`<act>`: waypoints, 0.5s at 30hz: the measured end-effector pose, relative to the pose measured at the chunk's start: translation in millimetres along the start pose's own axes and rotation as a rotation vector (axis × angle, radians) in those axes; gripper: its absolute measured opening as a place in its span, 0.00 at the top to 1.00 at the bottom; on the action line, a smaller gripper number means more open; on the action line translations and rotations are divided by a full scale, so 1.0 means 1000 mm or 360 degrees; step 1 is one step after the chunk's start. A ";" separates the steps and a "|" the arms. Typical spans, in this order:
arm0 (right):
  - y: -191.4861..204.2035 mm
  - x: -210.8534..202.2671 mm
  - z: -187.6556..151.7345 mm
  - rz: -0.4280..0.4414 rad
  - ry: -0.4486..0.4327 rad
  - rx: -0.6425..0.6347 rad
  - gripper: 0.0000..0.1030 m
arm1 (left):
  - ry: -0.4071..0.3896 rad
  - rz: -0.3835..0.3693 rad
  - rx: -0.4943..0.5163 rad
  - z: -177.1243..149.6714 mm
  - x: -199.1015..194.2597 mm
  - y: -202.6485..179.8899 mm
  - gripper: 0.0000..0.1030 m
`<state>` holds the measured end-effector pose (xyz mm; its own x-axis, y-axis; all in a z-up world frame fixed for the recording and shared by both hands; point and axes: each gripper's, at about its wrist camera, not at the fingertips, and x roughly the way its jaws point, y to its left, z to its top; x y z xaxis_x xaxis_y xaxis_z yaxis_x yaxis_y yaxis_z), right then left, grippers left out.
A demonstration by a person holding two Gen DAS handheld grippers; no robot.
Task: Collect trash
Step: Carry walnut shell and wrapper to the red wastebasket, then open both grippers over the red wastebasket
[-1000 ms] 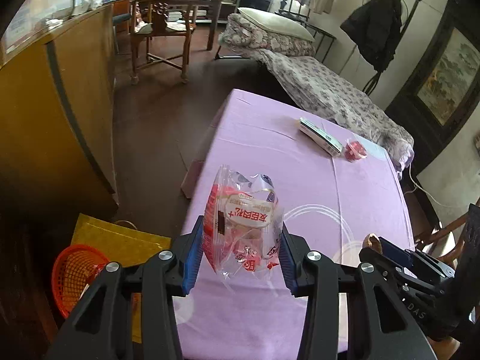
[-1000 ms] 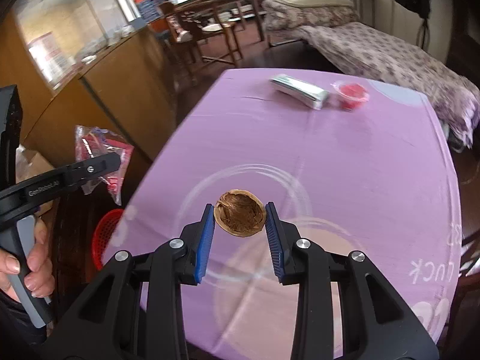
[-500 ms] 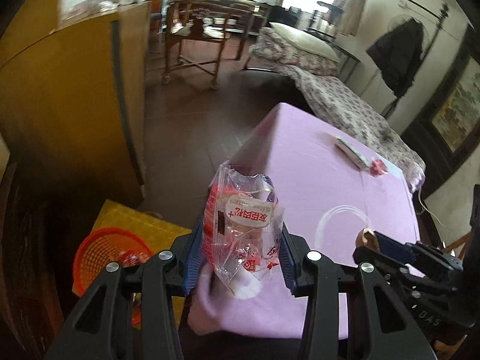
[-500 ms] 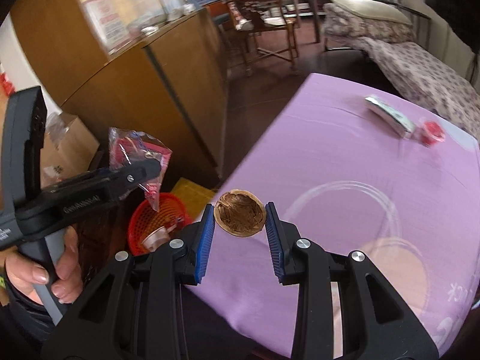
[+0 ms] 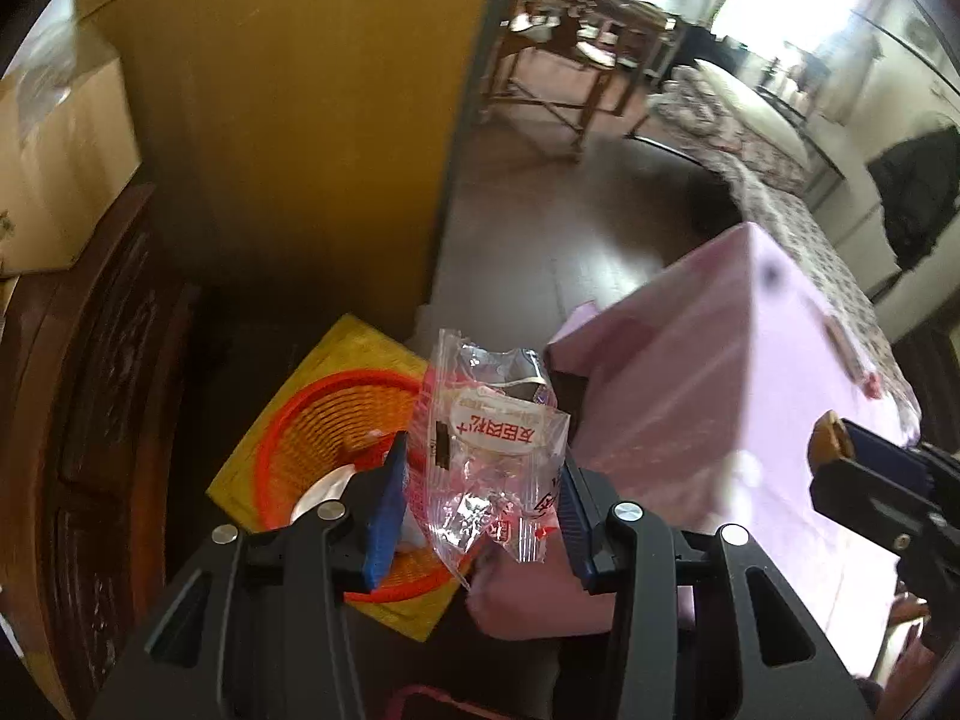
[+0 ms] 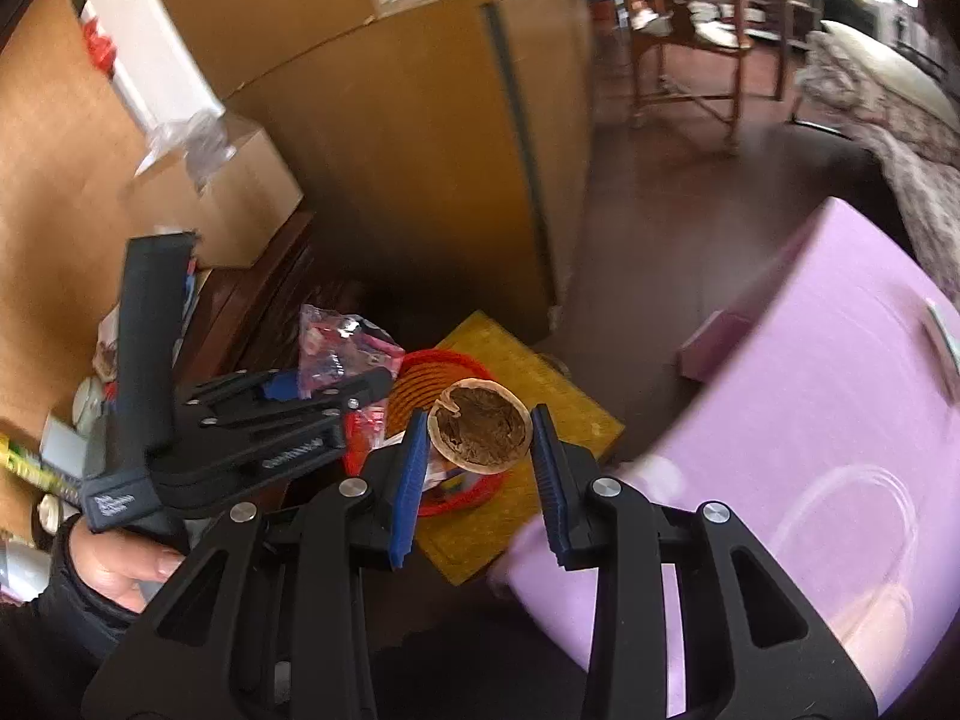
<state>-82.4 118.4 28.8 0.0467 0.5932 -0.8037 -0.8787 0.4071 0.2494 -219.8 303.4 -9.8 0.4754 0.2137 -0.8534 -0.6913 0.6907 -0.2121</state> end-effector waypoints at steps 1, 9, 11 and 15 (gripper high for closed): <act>0.009 0.009 0.004 0.0011 0.0038 -0.0031 0.66 | 0.0006 0.0014 -0.0013 0.000 0.002 0.006 0.57; 0.037 0.065 0.028 0.0099 0.0203 -0.0083 0.66 | 0.0097 0.0093 -0.0127 -0.002 0.032 0.053 0.57; 0.041 0.079 0.032 0.0121 0.0240 -0.0065 0.66 | 0.0121 0.0107 -0.0152 -0.004 0.041 0.059 0.56; 0.047 0.101 0.036 0.0155 0.0297 -0.0052 0.66 | 0.0147 0.0134 -0.0179 -0.002 0.053 0.071 0.56</act>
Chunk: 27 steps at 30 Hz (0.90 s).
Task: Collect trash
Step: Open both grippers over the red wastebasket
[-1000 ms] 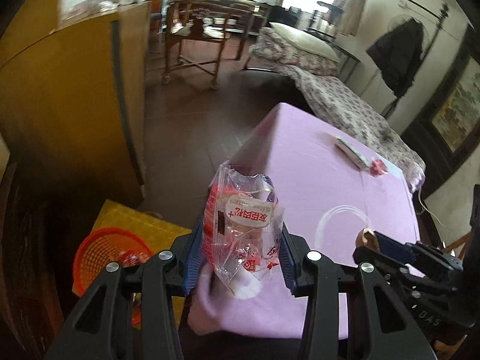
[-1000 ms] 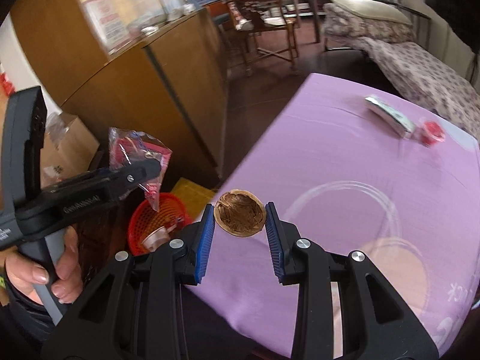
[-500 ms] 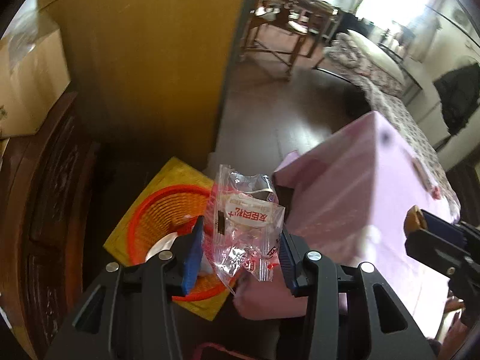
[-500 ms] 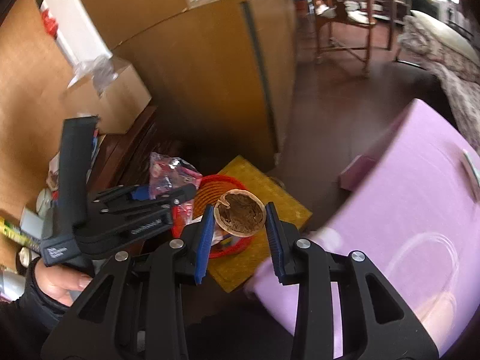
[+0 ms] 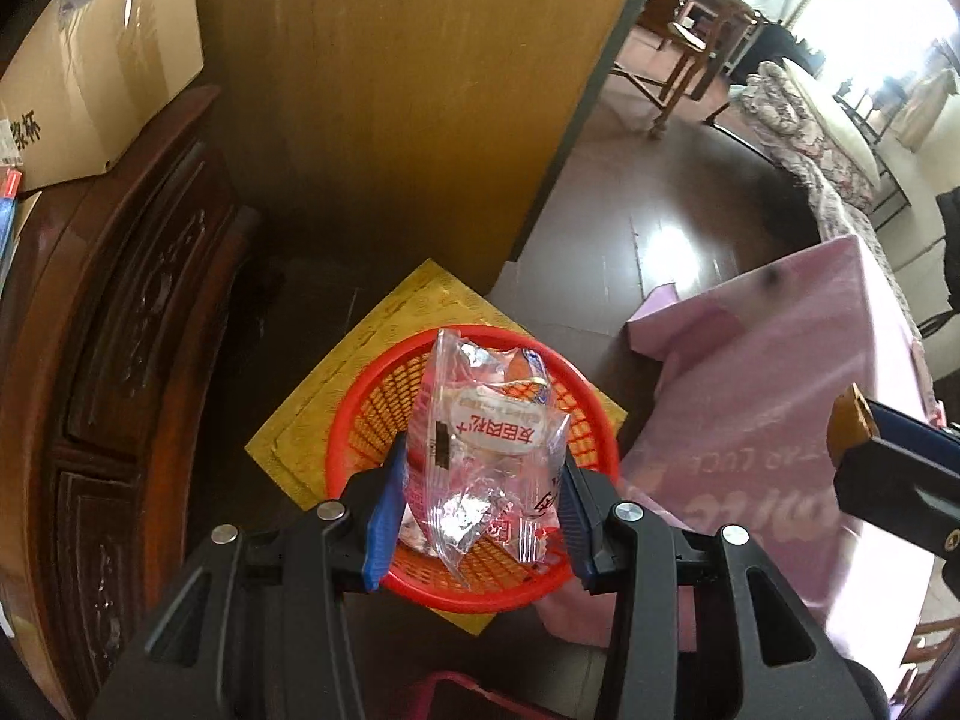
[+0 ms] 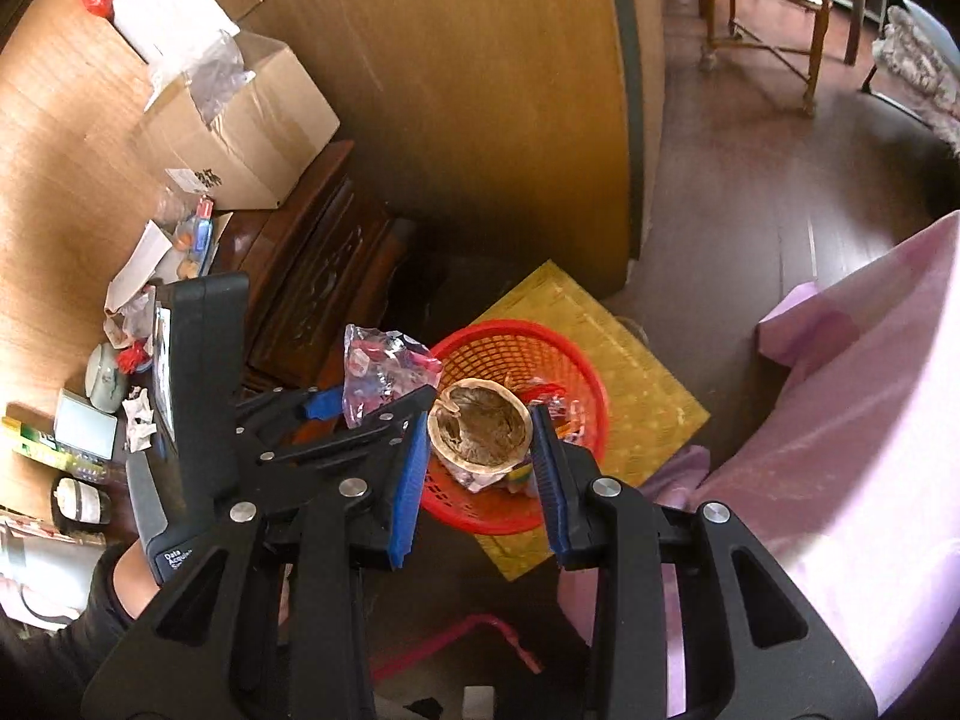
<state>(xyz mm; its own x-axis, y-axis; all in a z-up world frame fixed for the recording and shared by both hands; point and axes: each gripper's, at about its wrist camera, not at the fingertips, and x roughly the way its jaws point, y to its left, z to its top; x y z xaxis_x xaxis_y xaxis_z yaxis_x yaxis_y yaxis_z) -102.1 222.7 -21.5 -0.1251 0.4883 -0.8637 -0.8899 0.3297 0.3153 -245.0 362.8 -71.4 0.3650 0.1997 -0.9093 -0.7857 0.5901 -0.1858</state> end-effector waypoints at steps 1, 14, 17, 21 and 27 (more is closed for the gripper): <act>0.002 0.006 0.002 0.0002 0.0012 -0.0003 0.66 | 0.0001 0.0006 -0.0006 0.001 0.002 0.002 0.56; -0.007 0.038 0.008 -0.0029 0.0046 0.0090 0.41 | 0.0068 0.0094 -0.0099 0.002 0.021 0.017 0.38; -0.013 0.036 0.007 -0.0031 0.0039 0.0096 0.41 | 0.0063 0.0097 -0.0094 0.002 0.019 0.017 0.37; -0.021 0.024 0.005 -0.0061 0.0008 0.0090 0.41 | 0.0060 0.0105 -0.0086 0.002 0.015 0.012 0.37; -0.036 -0.001 -0.001 -0.0095 -0.0060 0.0114 0.41 | 0.0033 0.0097 -0.0032 0.004 0.005 -0.008 0.37</act>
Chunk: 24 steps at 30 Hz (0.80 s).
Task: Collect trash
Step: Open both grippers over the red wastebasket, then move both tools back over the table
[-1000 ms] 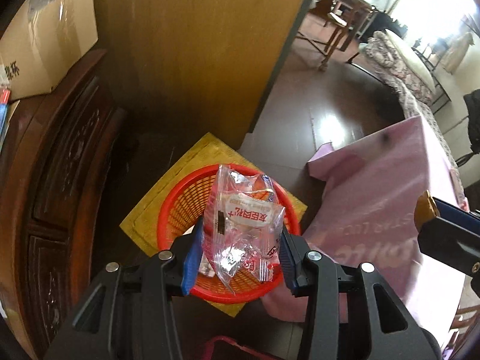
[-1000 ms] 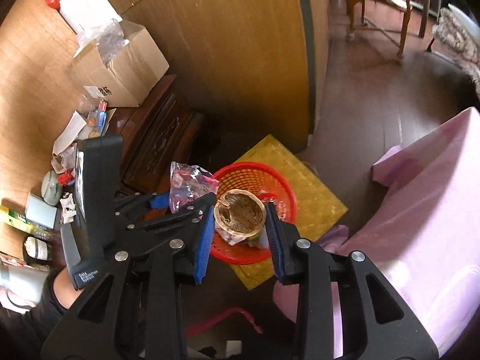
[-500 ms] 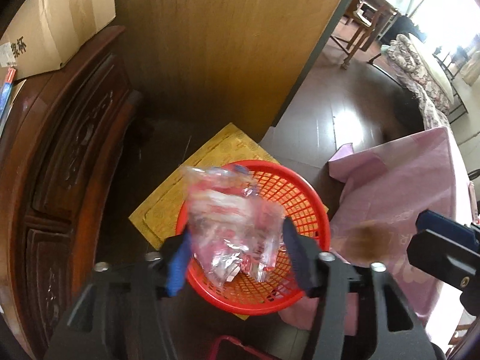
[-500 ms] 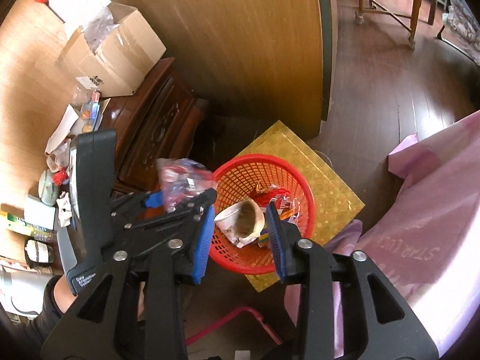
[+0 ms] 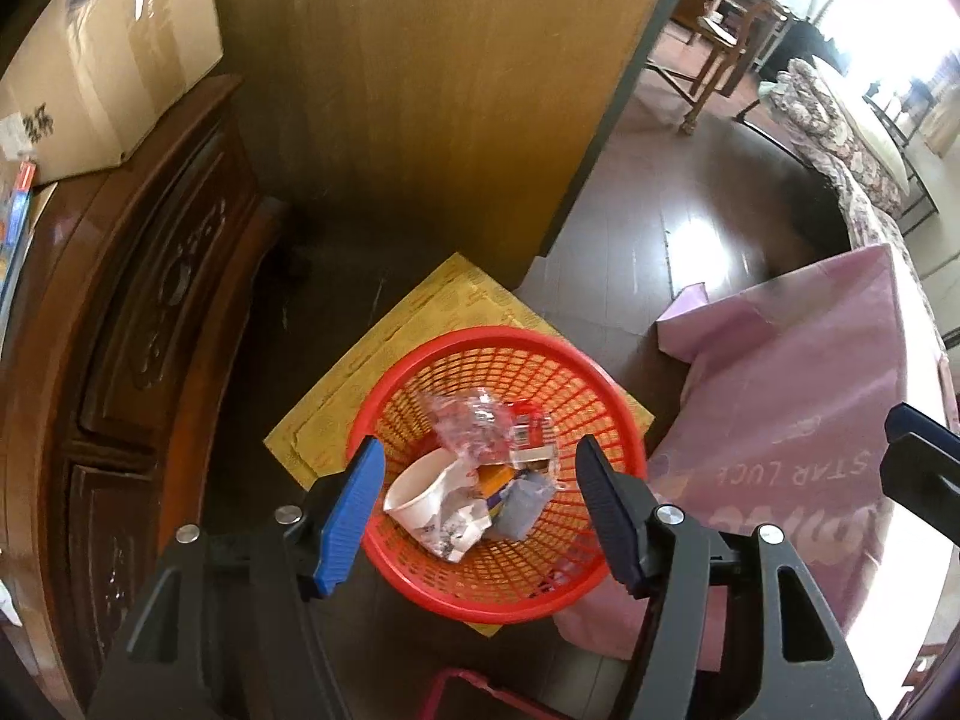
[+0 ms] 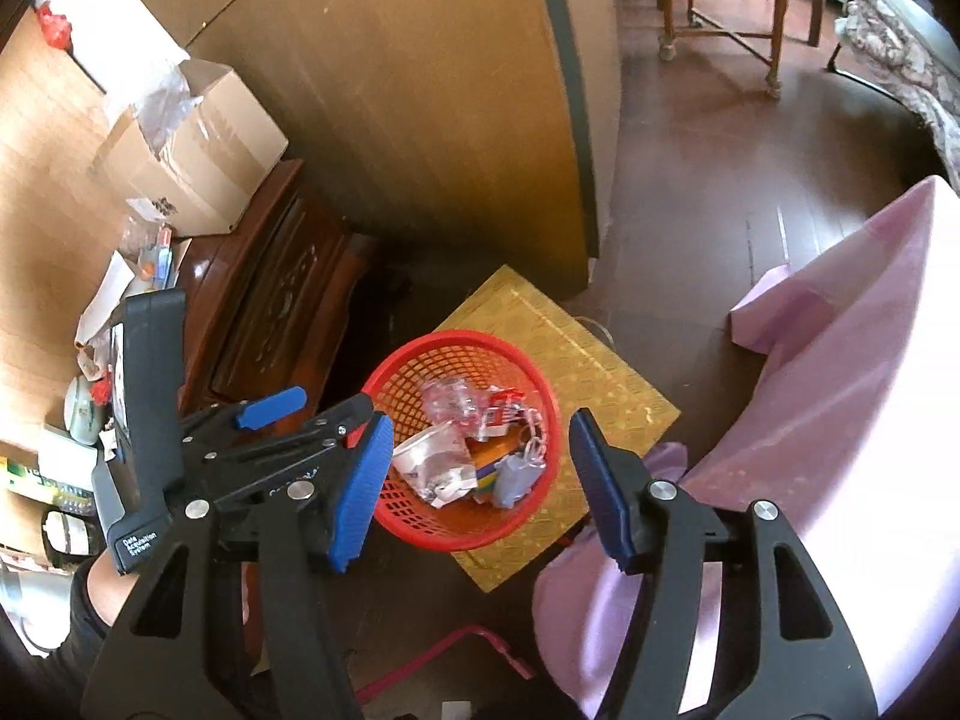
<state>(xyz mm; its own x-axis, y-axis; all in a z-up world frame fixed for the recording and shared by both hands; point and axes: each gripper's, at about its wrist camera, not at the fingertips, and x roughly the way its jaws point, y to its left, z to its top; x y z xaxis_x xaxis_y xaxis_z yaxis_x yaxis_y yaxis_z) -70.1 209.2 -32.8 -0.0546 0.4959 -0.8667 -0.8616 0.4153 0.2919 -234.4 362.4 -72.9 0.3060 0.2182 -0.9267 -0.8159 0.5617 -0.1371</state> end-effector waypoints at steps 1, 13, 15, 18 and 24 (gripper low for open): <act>-0.004 -0.004 -0.001 -0.0007 -0.0012 0.0001 0.41 | -0.0006 -0.0008 0.0015 0.000 -0.003 -0.006 0.37; -0.084 -0.075 -0.023 -0.0111 -0.0212 0.0172 0.41 | -0.0085 -0.0103 0.0247 0.006 -0.031 -0.101 0.34; -0.102 -0.085 -0.031 -0.0129 -0.0235 0.0220 0.41 | -0.0091 -0.0122 0.0291 0.005 -0.033 -0.119 0.34; -0.131 -0.102 -0.044 -0.0182 -0.0271 0.0285 0.41 | -0.0095 -0.0145 0.0361 0.004 -0.035 -0.151 0.34; -0.192 -0.137 -0.072 -0.0315 -0.0371 0.0435 0.41 | -0.0119 -0.0196 0.0475 0.001 -0.040 -0.207 0.31</act>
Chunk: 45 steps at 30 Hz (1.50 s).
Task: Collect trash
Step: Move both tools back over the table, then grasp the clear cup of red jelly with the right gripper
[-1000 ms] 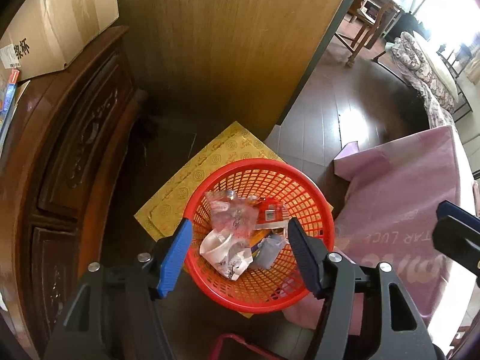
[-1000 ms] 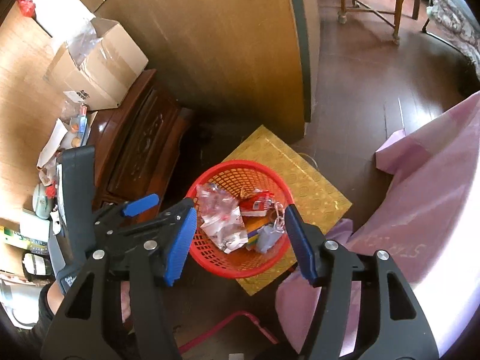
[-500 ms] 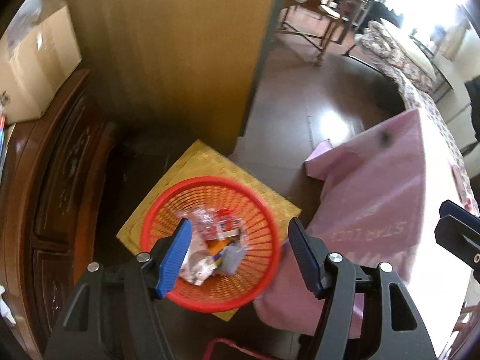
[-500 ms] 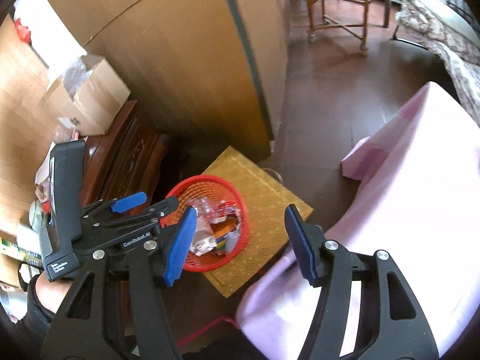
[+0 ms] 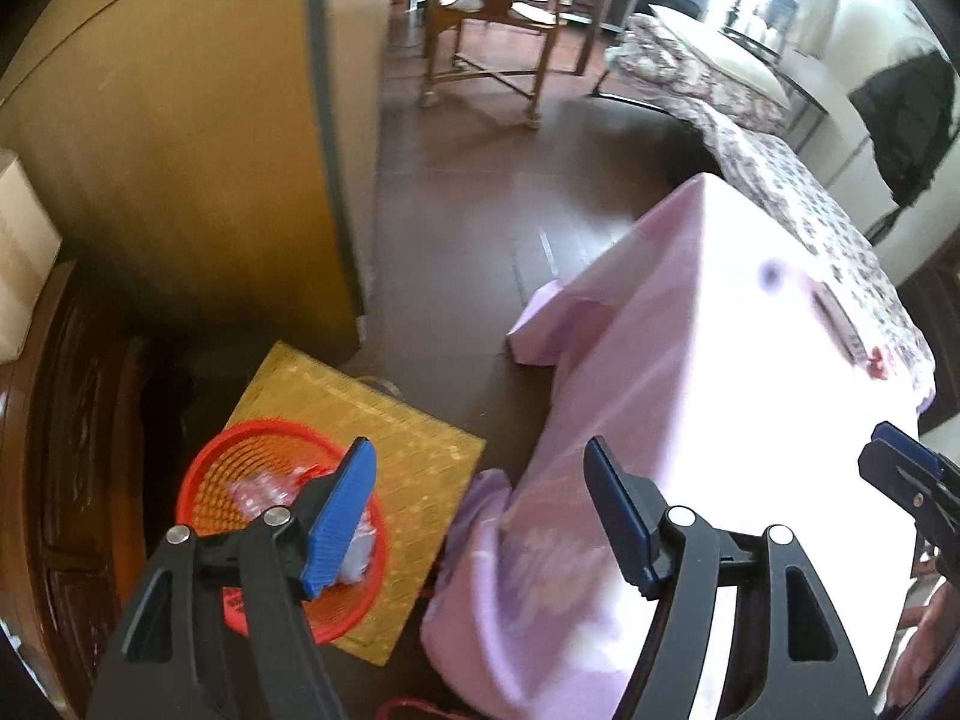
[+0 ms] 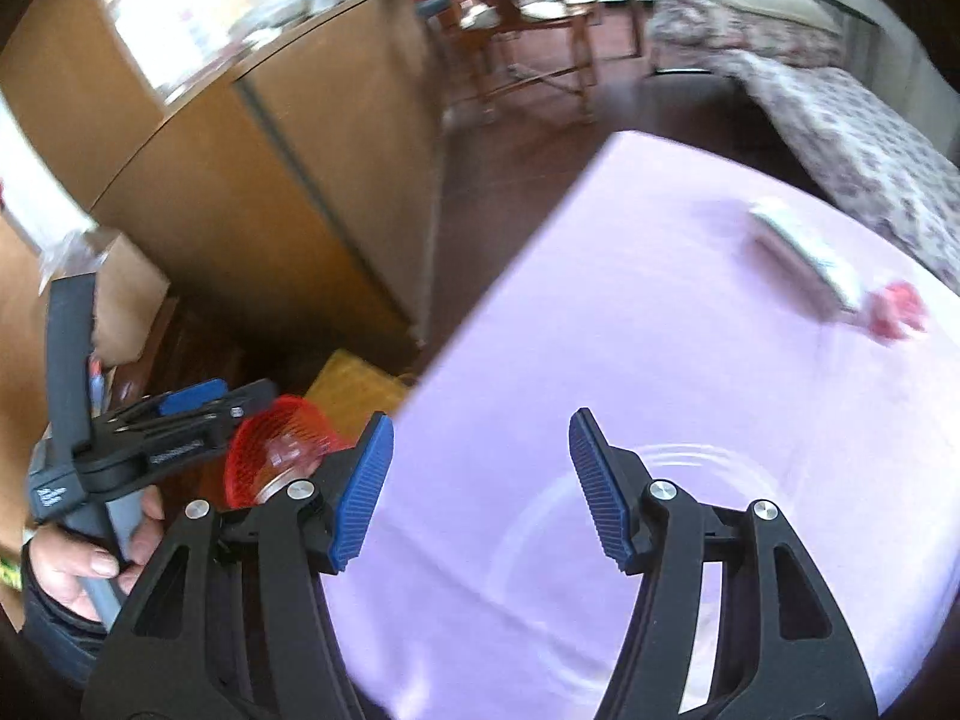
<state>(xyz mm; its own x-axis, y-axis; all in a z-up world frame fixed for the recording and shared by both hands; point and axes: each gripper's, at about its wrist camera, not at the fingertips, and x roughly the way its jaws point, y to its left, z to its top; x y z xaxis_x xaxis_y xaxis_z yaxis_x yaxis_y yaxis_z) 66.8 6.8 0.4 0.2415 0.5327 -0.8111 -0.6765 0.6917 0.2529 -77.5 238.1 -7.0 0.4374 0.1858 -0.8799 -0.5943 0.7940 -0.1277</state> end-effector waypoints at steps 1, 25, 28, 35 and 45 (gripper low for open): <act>-0.013 -0.005 -0.001 -0.0025 -0.0021 0.0026 0.40 | -0.0003 -0.0005 0.0021 0.002 0.001 -0.008 0.30; -0.235 -0.035 0.003 -0.0471 -0.0313 0.0485 0.28 | 0.0024 -0.0183 0.0382 0.044 0.062 -0.234 0.24; -0.244 -0.022 0.008 -0.0476 -0.0279 0.0443 0.28 | 0.0026 -0.0200 0.0384 0.052 0.070 -0.252 0.23; -0.239 0.012 0.025 -0.0532 -0.0171 0.0268 0.28 | 0.0029 -0.0240 0.0285 0.079 0.083 -0.274 0.19; -0.235 0.035 0.040 -0.0602 -0.0150 0.0174 0.29 | 0.0176 -0.0237 0.0187 0.097 0.115 -0.292 0.19</act>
<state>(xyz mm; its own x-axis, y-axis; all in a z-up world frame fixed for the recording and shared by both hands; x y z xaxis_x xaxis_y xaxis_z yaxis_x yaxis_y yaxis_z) 262.0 -118.1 -66.6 0.5255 0.2697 -0.8069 -0.4509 0.8926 0.0047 211.4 84.0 -26.1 0.4342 0.0018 -0.9008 -0.4432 0.8710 -0.2119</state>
